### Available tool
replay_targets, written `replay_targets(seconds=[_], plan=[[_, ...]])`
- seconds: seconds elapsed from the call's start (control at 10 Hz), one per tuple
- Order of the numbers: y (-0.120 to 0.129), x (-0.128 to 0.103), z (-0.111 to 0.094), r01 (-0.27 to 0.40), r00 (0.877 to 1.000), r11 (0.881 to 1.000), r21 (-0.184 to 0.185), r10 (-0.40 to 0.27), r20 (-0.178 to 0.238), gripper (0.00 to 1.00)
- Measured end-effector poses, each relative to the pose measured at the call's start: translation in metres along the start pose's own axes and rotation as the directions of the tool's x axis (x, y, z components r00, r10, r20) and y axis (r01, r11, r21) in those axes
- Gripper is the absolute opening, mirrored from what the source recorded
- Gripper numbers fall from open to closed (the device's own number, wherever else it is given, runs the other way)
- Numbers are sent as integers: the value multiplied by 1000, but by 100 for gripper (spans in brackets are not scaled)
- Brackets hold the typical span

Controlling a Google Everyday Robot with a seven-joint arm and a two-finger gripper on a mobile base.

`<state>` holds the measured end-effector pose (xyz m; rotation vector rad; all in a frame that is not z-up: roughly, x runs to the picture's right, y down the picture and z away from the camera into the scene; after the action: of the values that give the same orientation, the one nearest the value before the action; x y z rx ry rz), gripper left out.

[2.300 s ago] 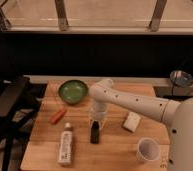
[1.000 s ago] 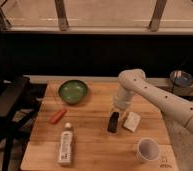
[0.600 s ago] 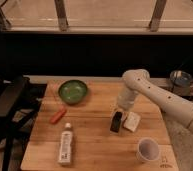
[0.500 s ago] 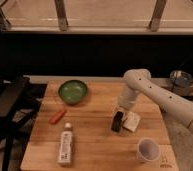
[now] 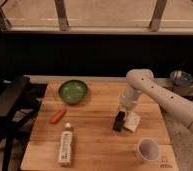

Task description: Place the eraser on the white sponge

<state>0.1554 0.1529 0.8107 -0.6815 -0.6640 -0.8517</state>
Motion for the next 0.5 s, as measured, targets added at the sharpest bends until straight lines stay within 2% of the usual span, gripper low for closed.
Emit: replay_targets(seconds=[0.3,0.5], plan=[[-1,2,-12,-24,999,1000,0,24,-42,16],[22,14,-35,-60,995,998,-3,59,-81,16]])
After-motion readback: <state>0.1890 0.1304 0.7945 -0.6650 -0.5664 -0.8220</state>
